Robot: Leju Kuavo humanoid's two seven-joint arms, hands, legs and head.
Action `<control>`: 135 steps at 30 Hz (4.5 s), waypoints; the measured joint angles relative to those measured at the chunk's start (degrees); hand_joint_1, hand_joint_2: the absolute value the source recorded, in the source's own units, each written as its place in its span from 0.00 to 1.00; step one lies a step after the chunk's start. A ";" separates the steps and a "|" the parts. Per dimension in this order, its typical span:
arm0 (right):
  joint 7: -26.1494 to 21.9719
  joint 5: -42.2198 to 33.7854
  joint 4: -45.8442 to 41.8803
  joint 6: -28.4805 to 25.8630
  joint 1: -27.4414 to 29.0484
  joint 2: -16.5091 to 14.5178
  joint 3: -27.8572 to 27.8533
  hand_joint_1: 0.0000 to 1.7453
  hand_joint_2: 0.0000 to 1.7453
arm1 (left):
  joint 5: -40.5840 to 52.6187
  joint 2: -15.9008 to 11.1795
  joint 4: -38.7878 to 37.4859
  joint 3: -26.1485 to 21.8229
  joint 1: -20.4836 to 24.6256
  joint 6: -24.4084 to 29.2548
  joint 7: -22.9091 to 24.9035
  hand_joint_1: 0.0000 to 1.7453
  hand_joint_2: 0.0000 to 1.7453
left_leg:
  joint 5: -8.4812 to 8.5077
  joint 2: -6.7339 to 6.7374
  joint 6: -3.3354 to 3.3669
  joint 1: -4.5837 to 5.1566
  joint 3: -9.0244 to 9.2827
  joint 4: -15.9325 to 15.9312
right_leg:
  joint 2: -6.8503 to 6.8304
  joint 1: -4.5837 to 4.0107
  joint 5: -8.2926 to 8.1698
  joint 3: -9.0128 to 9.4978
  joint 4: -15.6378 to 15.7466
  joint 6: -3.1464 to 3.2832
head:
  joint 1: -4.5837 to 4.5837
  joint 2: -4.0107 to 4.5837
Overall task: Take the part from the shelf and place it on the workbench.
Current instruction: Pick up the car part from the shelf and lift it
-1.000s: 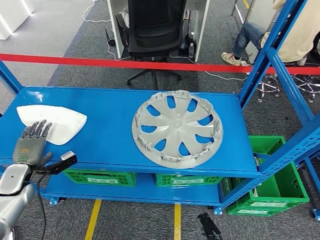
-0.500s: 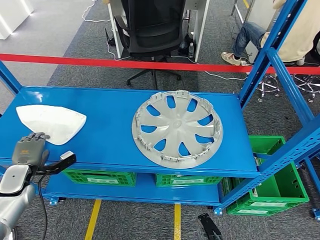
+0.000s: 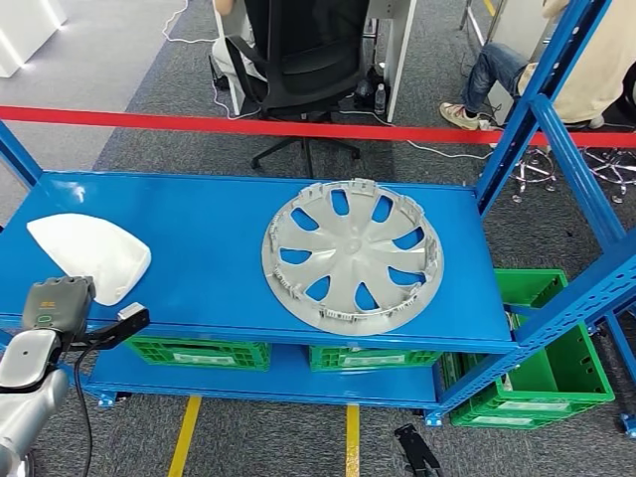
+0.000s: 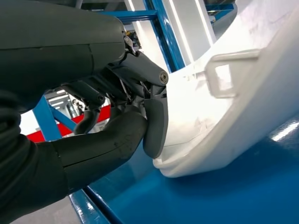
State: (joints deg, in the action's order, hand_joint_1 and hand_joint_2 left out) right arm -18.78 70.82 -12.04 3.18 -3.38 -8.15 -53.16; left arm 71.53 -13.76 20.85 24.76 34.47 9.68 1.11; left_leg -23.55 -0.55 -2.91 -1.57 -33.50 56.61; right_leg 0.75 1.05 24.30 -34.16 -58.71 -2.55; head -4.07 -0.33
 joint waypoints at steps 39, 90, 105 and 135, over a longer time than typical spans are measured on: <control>-0.44 0.00 0.00 0.60 -0.68 0.00 0.04 0.00 1.00 | -1.38 3.99 5.62 -2.13 3.46 6.33 -10.32 0.00 1.00 | 0.01 0.01 0.00 0.00 -0.10 0.01 | 0.02 0.00 -0.03 -0.12 0.00 0.01 | 0.01 0.00; -0.42 -1.26 0.00 0.31 -0.57 0.00 0.09 0.00 1.00 | 2.81 -0.22 2.62 -0.15 1.08 7.34 1.53 0.00 1.00 | 0.01 0.01 0.00 0.00 -0.19 0.00 | 0.01 0.00 -0.03 -0.23 -0.01 0.02 | 0.00 0.00; -0.39 -1.74 0.00 0.25 -0.46 0.00 0.09 0.00 1.00 | 3.40 -1.23 2.61 -0.57 1.23 5.54 3.29 0.00 1.00 | 0.01 0.01 0.00 0.00 -0.21 0.00 | 0.01 0.00 -0.03 -0.23 -0.01 0.01 | 0.01 0.00; 0.36 -1.99 0.00 -0.14 -0.50 -0.01 0.04 0.00 1.00 | 3.35 -1.30 1.32 -4.44 0.12 -3.82 5.11 1.00 1.00 | 0.01 0.01 0.00 0.00 -0.23 0.00 | 0.00 0.00 -0.02 -0.24 -0.01 0.01 | 0.00 0.00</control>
State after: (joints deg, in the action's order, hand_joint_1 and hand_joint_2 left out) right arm -18.41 68.83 -12.04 3.04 -3.87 -8.16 -53.11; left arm 74.88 -15.06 22.17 20.33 34.59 5.86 6.23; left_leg -23.54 -0.54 -2.91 -1.57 -33.73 56.61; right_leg 0.76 1.05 24.28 -34.39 -58.72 -2.53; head -4.07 -0.33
